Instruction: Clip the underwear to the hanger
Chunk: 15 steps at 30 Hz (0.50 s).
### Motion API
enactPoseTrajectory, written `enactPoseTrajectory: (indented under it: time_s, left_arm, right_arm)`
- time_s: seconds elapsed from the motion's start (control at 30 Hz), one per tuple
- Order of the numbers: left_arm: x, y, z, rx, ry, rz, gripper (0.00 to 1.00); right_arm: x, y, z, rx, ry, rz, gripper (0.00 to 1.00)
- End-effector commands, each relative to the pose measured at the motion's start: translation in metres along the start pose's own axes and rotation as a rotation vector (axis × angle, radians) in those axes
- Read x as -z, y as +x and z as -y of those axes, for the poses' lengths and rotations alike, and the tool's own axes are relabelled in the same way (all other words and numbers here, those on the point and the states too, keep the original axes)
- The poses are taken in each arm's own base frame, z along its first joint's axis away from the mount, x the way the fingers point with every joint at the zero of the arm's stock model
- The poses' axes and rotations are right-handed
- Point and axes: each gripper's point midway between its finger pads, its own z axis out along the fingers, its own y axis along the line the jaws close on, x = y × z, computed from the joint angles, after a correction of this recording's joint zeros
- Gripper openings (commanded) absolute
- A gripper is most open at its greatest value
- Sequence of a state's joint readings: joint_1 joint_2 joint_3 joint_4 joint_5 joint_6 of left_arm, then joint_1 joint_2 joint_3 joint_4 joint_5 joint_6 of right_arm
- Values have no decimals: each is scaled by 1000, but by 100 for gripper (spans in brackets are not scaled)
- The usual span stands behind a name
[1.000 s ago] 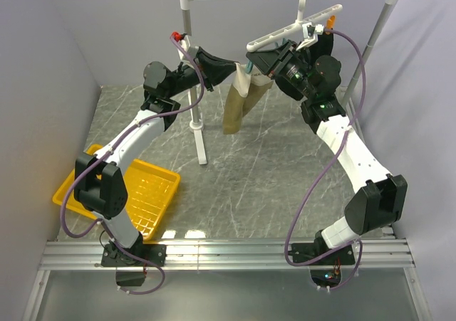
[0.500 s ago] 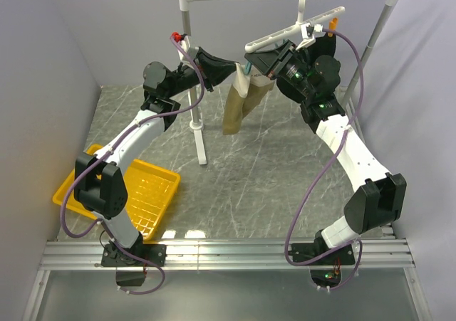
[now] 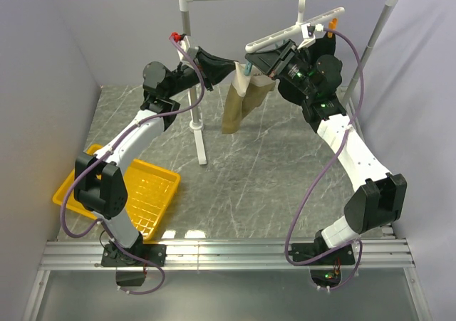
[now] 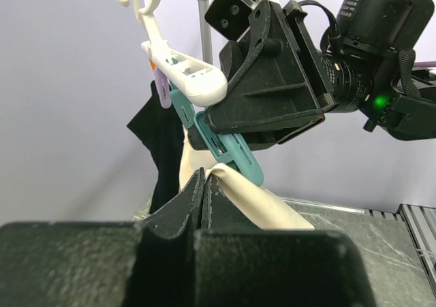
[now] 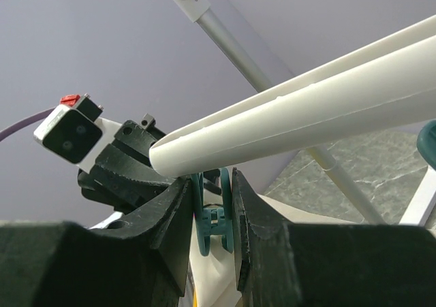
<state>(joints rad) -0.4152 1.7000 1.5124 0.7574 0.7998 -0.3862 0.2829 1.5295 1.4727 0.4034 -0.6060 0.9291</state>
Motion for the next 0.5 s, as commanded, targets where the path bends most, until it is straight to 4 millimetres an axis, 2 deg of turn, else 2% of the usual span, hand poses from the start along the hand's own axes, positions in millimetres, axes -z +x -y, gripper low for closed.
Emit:
enactPoseTrajectory:
  time_s: [0.0,0.47]
  left_arm:
    - [-2,-23,1,-56,0,47,0]
    - [-6,-28,-7,-43,-31,63,0]
  right_arm:
    - [2,-2,-10,-32,-22,-22,0]
    - [1,2,-10,-49,-30,-26,0]
